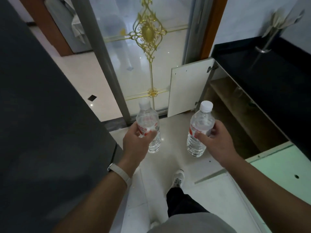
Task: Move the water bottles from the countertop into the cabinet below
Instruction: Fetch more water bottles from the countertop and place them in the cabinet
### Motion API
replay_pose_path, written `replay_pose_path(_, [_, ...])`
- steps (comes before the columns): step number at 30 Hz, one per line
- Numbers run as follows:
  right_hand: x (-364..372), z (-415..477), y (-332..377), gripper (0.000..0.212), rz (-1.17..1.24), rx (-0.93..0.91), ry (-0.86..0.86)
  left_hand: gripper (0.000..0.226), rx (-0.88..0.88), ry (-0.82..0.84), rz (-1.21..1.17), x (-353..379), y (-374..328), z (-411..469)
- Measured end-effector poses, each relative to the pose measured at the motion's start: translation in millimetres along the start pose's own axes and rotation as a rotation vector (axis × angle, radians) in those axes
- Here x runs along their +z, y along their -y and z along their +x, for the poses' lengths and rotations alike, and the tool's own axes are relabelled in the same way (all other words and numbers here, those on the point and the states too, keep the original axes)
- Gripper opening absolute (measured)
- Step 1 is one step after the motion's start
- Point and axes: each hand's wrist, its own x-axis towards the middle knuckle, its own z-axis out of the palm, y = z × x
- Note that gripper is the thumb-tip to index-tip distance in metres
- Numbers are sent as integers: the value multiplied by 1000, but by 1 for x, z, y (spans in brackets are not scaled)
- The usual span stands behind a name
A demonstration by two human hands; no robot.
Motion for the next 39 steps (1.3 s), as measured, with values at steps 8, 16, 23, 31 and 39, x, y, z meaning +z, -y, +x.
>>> replay_pose_path(8, [-17, 131, -11, 38, 45, 78, 13, 41, -35, 35, 82, 61, -30, 121])
replay_pose_path(16, [-73, 238, -13, 44, 59, 101, -96, 39, -10, 143, 111, 158, -64, 210])
replay_pose_path(23, [-120, 275, -22, 54, 78, 189, -244, 35, 63, 306, 228, 238, -93, 261])
replay_pose_path(31, [-139, 290, -34, 52, 74, 360, -443, 35, 80, 530, 378, 312, -82, 320])
replay_pose_path(39, [-114, 344, -30, 53, 31, 535, -638, 39, 111, 776, 411, 350, -78, 411])
